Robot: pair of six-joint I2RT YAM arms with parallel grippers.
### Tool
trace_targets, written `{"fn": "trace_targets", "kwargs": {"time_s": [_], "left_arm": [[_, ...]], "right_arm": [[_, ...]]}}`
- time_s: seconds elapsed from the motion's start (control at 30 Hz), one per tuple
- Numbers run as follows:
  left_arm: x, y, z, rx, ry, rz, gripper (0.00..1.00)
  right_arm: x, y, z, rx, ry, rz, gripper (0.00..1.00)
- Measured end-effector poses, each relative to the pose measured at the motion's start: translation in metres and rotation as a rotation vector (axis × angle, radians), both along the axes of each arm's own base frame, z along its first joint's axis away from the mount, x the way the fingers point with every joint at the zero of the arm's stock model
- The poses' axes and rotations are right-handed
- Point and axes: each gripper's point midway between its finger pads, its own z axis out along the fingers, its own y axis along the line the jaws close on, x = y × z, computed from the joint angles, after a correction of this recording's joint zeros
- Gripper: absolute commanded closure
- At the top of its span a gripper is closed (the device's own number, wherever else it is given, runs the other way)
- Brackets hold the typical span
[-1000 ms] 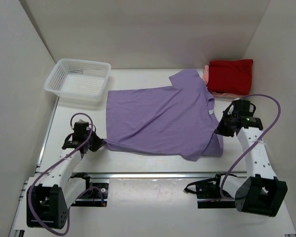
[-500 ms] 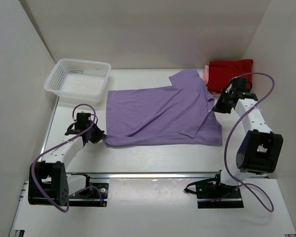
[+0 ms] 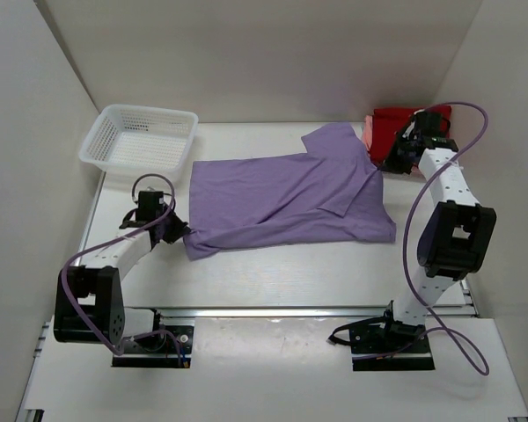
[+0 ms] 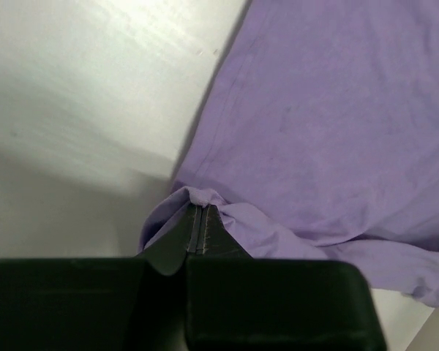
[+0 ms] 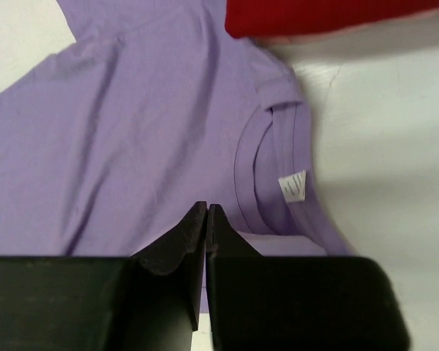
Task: Fold and stack the t-shirts
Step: Fold the flattened tshirt in 1/3 of the way
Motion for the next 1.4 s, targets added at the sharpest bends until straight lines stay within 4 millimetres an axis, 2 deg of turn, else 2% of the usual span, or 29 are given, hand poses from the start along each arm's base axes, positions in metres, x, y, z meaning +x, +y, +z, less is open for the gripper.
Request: {"fn": "trace_targets", "kwargs": {"time_s": [0.27,0.37,0.4,0.43,0.53,0.57,0.6,0.63,0.73,0.83,0.93,0.97,1.03,1.13,1.27,1.33,1.4], "left_arm": [[0.034,0.001,0.027,-0.012,-0.129,0.026,1.0],[0.039,0.001,0.024,-0.02,-0.133,0.036,0.99],[0.04,0.001,0.02,-0.021,-0.124,0.04,0.95],[0.04,0.001,0.016,-0.022,-0.115,0.042,0.87],[0.042,0.0,0.004,-0.036,-0.087,0.056,0.85],[0.044,0.001,0.003,-0.043,-0.088,0.062,0.78],[0.047,0.001,0.003,-0.049,-0.099,0.067,0.65],[0.048,0.002,0.004,-0.054,-0.108,0.073,0.64],[0.057,0.006,0.015,-0.059,-0.166,0.089,0.63],[0.061,0.012,0.032,-0.027,-0.227,0.082,0.51],[0.062,0.019,0.056,0.02,-0.304,0.072,0.52],[0.059,0.021,0.066,0.043,-0.337,0.063,0.46],[0.052,0.022,0.071,0.066,-0.356,0.044,0.46],[0.034,0.016,0.066,0.111,-0.343,-0.005,0.45],[-0.005,0.001,0.024,0.131,-0.22,-0.077,0.45],[-0.028,0.002,-0.003,0.142,-0.126,-0.088,0.47],[-0.043,0.003,-0.019,0.151,-0.062,-0.089,0.46]], "right_arm": [[0.022,0.002,-0.002,0.016,-0.009,0.014,1.0],[0.028,0.003,-0.006,0.028,-0.002,0.018,1.0],[0.03,0.004,-0.007,0.031,-0.003,0.02,0.99],[0.032,0.004,-0.008,0.035,-0.003,0.023,0.96],[0.037,0.006,-0.01,0.048,-0.008,0.028,0.8],[0.039,0.006,-0.01,0.05,-0.011,0.029,0.77],[0.04,0.006,-0.009,0.05,-0.016,0.031,0.71],[0.041,0.006,-0.007,0.049,-0.022,0.03,0.64],[0.045,0.003,-0.002,0.041,-0.04,0.022,0.48],[0.04,-0.007,0.004,0.024,-0.047,-0.005,0.4],[0.021,-0.019,0.006,0.01,-0.043,-0.047,0.35],[0.011,-0.023,0.006,0.002,-0.036,-0.066,0.33],[-0.009,-0.029,0.001,-0.015,-0.009,-0.1,0.32],[-0.036,-0.03,-0.013,-0.034,0.046,-0.13,0.31],[-0.058,-0.023,-0.038,-0.057,0.129,-0.135,0.31],[-0.066,-0.02,-0.048,-0.068,0.166,-0.134,0.31],[-0.07,-0.017,-0.053,-0.071,0.183,-0.128,0.31]]}}
